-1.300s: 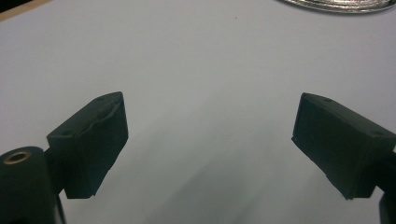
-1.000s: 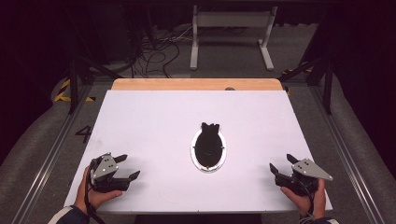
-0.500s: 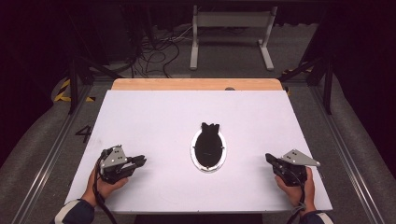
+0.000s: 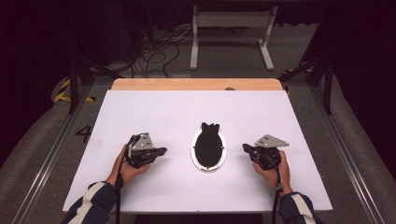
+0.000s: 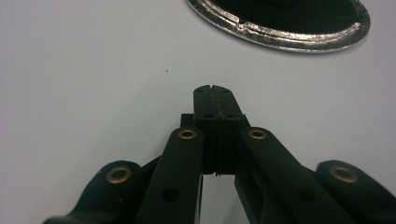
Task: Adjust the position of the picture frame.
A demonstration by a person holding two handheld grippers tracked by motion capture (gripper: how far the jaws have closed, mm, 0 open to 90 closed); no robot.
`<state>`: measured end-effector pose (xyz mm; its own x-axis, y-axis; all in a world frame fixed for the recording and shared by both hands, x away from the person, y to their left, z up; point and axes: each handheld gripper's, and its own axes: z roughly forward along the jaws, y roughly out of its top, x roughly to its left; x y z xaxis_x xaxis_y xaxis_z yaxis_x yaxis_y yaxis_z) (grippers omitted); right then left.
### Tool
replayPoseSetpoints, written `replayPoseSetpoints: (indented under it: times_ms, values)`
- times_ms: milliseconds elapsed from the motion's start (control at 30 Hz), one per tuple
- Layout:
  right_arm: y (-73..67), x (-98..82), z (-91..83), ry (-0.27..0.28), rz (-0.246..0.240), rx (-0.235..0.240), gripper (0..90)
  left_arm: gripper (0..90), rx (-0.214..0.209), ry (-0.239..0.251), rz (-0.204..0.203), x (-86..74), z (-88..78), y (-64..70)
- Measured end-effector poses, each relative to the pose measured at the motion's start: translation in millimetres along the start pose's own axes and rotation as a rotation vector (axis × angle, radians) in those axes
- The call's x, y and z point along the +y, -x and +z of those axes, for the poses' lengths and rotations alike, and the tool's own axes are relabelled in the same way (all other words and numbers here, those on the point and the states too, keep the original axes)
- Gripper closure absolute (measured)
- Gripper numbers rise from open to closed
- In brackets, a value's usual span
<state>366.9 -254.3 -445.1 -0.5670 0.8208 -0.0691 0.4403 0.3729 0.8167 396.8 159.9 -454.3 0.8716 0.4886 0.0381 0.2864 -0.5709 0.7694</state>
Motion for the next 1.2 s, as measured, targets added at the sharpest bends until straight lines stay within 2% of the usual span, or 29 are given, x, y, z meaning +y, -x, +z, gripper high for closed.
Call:
replayPoseSetpoints:
  times_ms: [300,500,667,700,767,800,867,1000,1200]
  values:
    - [-3.3,15.8,28.9,-0.021,0.022,0.020,90.0,89.9,-0.027,-0.008,0.019,23.6,29.0,-5.4]
    - [-5.7,20.6,42.4,-0.037,0.054,0.026,90.0,89.9,-0.036,-0.021,0.032,30.9,40.3,-4.9]
    - [-10.2,24.0,56.7,-0.084,0.047,0.029,90.0,89.9,-0.056,-0.031,0.027,35.5,50.4,-1.4]
    - [-12.7,24.2,57.8,-0.091,0.026,0.023,90.0,89.8,-0.052,-0.036,0.034,36.4,52.1,-1.0]
    - [-17.1,24.9,58.3,-0.099,0.013,0.039,90.0,89.7,-0.052,-0.033,0.038,38.5,53.9,-1.0]
    - [-18.5,24.9,58.4,-0.100,0.007,0.033,90.0,89.7,-0.054,-0.028,0.027,39.4,54.5,-1.0]
    - [-19.5,24.9,58.2,-0.102,0.011,0.025,90.0,89.7,-0.047,-0.025,0.030,41.1,56.4,-1.6]
    - [-19.8,24.2,56.9,-0.105,0.024,0.035,90.0,89.6,-0.044,-0.050,0.042,42.1,63.5,-0.2]
    - [-22.6,23.4,55.9,-0.104,0.011,0.053,90.0,88.3,-0.028,-0.061,0.019,41.0,63.6,-2.6]
